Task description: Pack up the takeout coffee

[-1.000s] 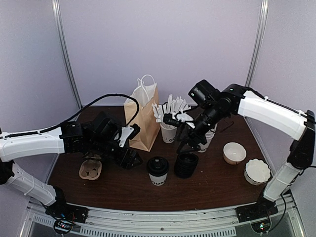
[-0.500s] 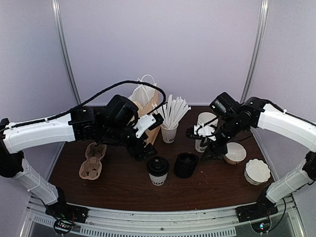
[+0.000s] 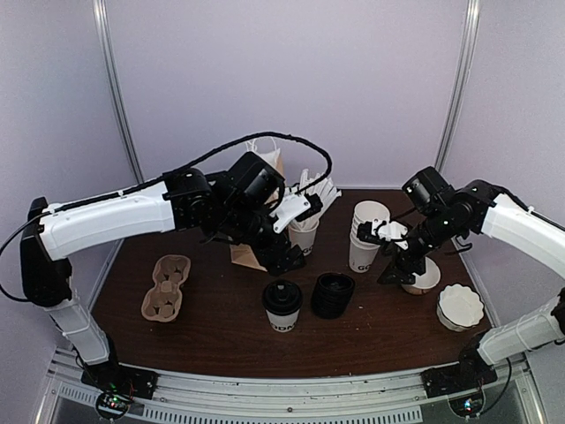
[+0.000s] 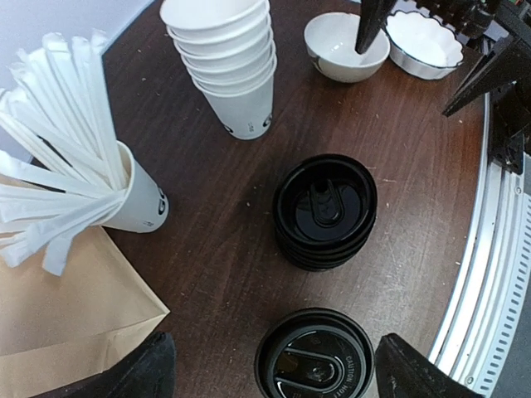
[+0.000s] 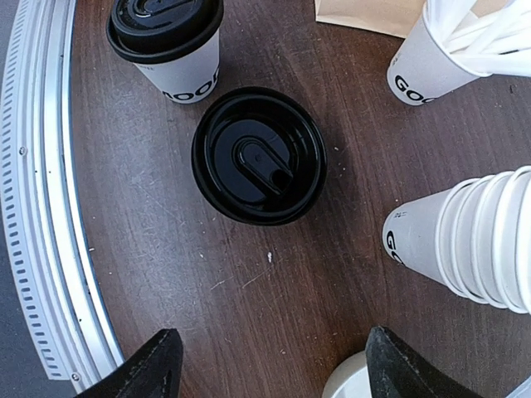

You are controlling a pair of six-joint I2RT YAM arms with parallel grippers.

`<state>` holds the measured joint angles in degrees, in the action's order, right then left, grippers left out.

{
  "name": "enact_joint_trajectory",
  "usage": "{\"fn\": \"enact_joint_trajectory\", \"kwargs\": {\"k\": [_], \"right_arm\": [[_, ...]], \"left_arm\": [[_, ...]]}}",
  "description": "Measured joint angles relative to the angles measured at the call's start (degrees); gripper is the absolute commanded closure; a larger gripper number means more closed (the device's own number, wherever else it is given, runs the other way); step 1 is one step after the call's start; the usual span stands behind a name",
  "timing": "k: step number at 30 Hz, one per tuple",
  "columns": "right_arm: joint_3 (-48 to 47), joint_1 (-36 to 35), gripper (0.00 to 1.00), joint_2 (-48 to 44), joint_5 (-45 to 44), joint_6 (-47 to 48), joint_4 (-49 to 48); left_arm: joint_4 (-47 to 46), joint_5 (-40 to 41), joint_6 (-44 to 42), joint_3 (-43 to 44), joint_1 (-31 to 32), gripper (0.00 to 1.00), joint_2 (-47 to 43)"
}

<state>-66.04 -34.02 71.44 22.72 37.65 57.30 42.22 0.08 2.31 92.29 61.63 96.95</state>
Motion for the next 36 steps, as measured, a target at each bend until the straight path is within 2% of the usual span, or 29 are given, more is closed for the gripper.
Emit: {"fn": "enact_joint_trajectory", "kwargs": {"k": [6,10,18,21,24,26,29,30,31,36], "right_arm": [[0.2,-0.4,0.18,0.8,0.0,1.4,-0.3],[0.1,-1.3,0.2,1.2,0.4,2.0,-0.5],[-4.3,-4.7,0.25,5.4,0.4,2.6,-0.8],[-7.4,-5.2,0.29,7.0,0.4,1.9,-1.6],[-10.2,-5.7,0.29,8.6,0.4,0.9,-2.2],[-12.4,-7.1,0.24,10.1,-0.2,0.8,-2.3],[-14.9,-11.0,0.16,12.7,-1.2,1.6,-2.2],[-15.5,-12.3,0.04,13.6,-1.5,1.8,-2.1],[-16.2,-13.9,0.01,14.6,-2.0,2.1,-1.8],[-23.2,-19.8,0.01,23.7,-2.2,3.5,1.4]], "left_arm": [[0.6,-3.9,-0.4,0.2,0.0,0.15,4.3],[1.3,-3.9,-0.3,-0.2,0.1,0.17,2.8],[3.8,-2.8,-2.0,-0.8,0.3,0.16,-14.7],[4.8,1.5,-2.4,0.7,0.3,0.17,-20.0],[6.1,9.9,-1.2,3.5,-0.7,0.18,-22.4],[6.4,14.4,0.9,4.4,-3.4,0.19,-22.7],[6.4,16.7,4.1,1.5,-9.0,0.11,-24.0],[6.5,16.9,5.0,-0.6,-10.5,0.1,-24.7],[6.3,16.8,6.0,-3.5,-11.7,0.1,-25.8],[7.0,14.6,9.8,-15.9,-12.1,0.11,-28.4]]}}
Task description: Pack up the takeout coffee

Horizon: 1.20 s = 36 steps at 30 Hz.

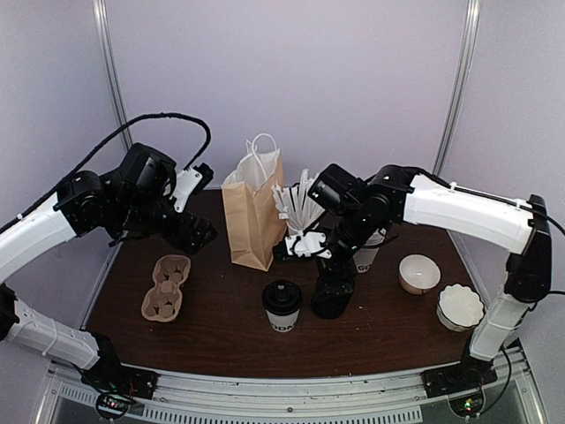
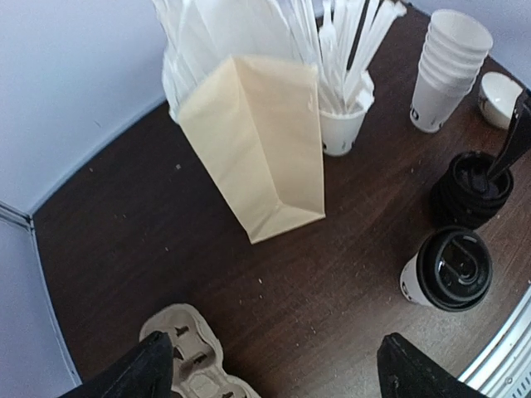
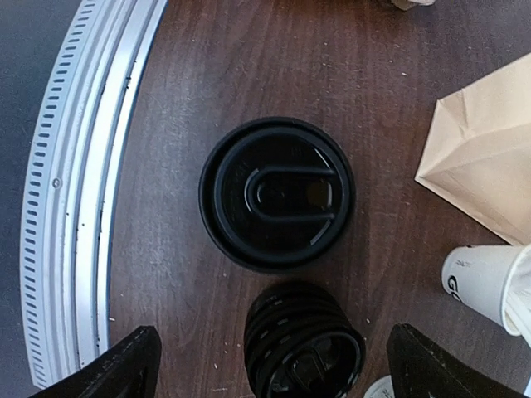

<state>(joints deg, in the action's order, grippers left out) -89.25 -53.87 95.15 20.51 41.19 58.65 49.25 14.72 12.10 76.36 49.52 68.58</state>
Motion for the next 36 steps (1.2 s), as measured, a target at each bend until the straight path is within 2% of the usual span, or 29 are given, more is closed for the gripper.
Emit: {"fn": "enact_joint_trajectory", "kwargs": {"k": [2,7,14,23,26,29,36], "right_arm": [[-3.7,-1.0,0.01,4.2,1.2,-0.2,1.3],[-9.9,-2.7,0.01,11.0,2.6,-1.0,3.0],[-16.2,-4.1,0.01,16.9,2.7,-2.6,5.7],[-17.1,-4.7,0.01,20.5,2.0,-3.7,7.7],[-17.1,-5.3,0.08,20.5,0.9,-3.8,7.5],[-17.1,-5.8,0.21,20.5,0.2,-4.2,7.1],[-17.1,-6.6,0.31,20.5,-0.2,-4.6,6.4]], "left_arm": [[0.4,-0.9,1.4,-3.8,0.0,0.11,0.0],[0.2,-0.9,2.8,-7.0,0.0,0.11,-1.9],[-1.3,-1.0,3.5,-8.1,0.0,0.11,-5.3],[-2.7,-1.0,3.5,-9.6,0.0,0.11,-5.3],[-2.8,-1.0,3.5,-9.9,0.0,0.11,-5.3],[-2.9,-1.0,3.5,-9.9,0.0,0.11,-5.3],[-2.9,-1.0,3.5,-9.9,0.0,0.11,-5.3]]}}
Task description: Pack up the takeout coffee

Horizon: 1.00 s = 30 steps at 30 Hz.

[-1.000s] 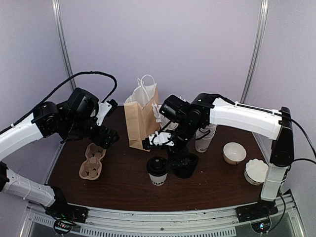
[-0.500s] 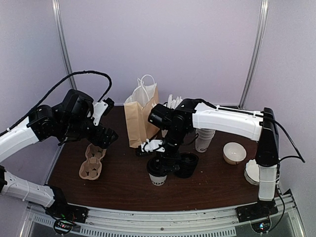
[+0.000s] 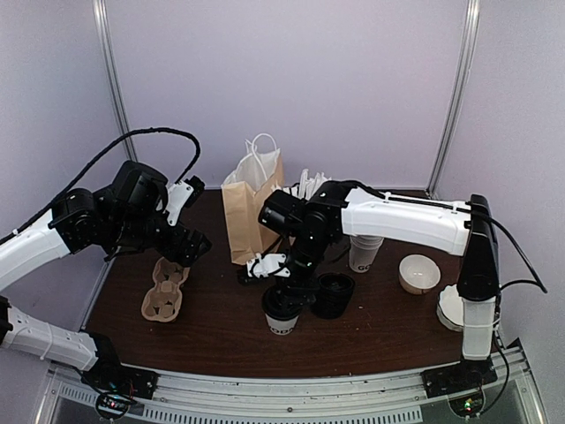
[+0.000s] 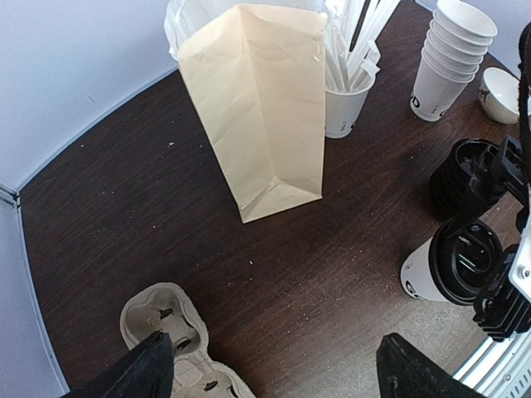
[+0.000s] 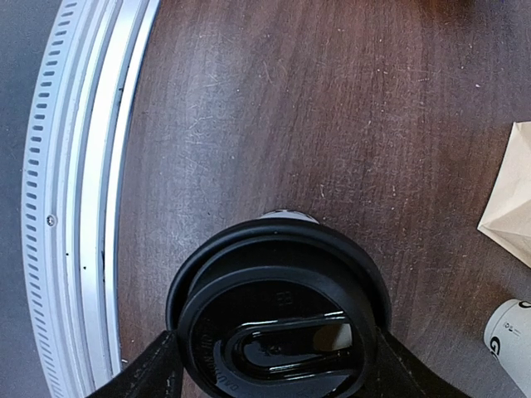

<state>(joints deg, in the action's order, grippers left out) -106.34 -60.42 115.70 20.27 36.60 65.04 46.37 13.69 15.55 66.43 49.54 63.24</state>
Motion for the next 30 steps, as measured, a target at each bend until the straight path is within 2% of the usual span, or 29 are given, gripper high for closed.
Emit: {"fn": "enact_joint_trajectory", "kwargs": {"k": [8,16,25,30], "right_arm": [[0.1,-2.4,0.31,-1.2,-1.1,-0.4,1.1],[3.7,-2.7,0.31,-12.3,2.6,0.4,6.1],[22.0,-1.4,0.31,-25.7,2.9,1.6,9.8],[28.9,7.4,0.31,-32.4,1.8,2.3,11.4]], "left_arm": [[0.1,0.2,-0.3,0.8,0.0,0.11,0.1],[0.2,0.5,-1.2,2.8,-0.8,0.11,1.1],[0.4,0.6,-2.2,5.5,-1.9,0.11,4.2],[0.4,0.6,-2.6,6.2,-2.3,0.11,5.7]]}}
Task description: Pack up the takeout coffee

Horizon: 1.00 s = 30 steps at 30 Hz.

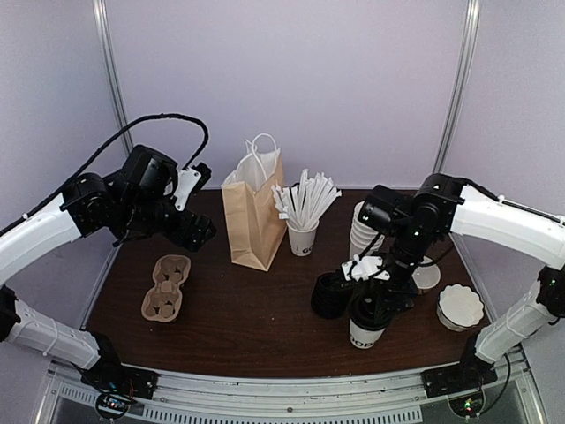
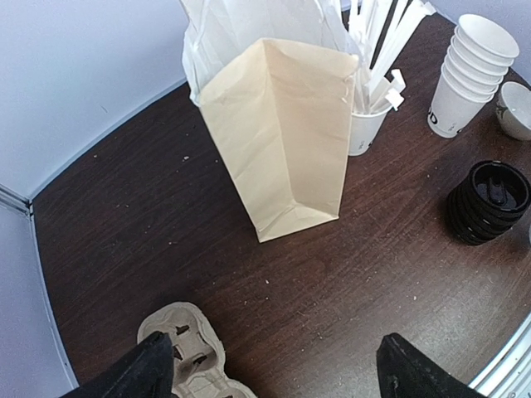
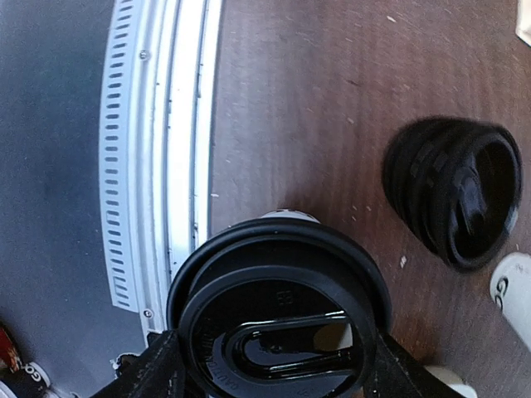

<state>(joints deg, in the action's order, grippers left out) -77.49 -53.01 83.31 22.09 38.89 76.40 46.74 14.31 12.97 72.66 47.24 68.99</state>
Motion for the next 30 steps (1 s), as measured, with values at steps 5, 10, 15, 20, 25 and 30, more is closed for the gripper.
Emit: {"fn": "enact_joint_trajectory", "kwargs": {"k": [5,10,15,20,25,30], "right_arm": [[2.5,11.1,0.3,-6.0,-1.0,1.1,0.0],[4.0,20.7,0.3,-6.5,-1.0,3.0,-0.5],[4.5,26.9,0.3,-3.1,-1.1,4.5,-1.6],[5.6,29.1,0.24,-0.5,-1.1,5.0,-2.9],[7.0,29.4,0.04,0.5,-1.0,5.9,-4.1],[7.8,29.5,0.01,0.9,-0.8,5.9,-4.7]], "left_arm": [[-0.2,-0.4,0.0,0.0,-0.5,0.11,1.3],[-0.3,-1.1,0.0,0.0,-0.7,0.11,2.4],[-0.3,-1.5,-0.2,0.0,-0.9,0.11,2.5],[-0.3,-1.5,-0.5,0.0,-1.5,0.11,1.7],[-0.3,-1.5,-0.5,0.0,-1.9,0.11,0.9],[-0.3,-1.7,-0.5,0.0,-1.9,0.11,0.8]]}}
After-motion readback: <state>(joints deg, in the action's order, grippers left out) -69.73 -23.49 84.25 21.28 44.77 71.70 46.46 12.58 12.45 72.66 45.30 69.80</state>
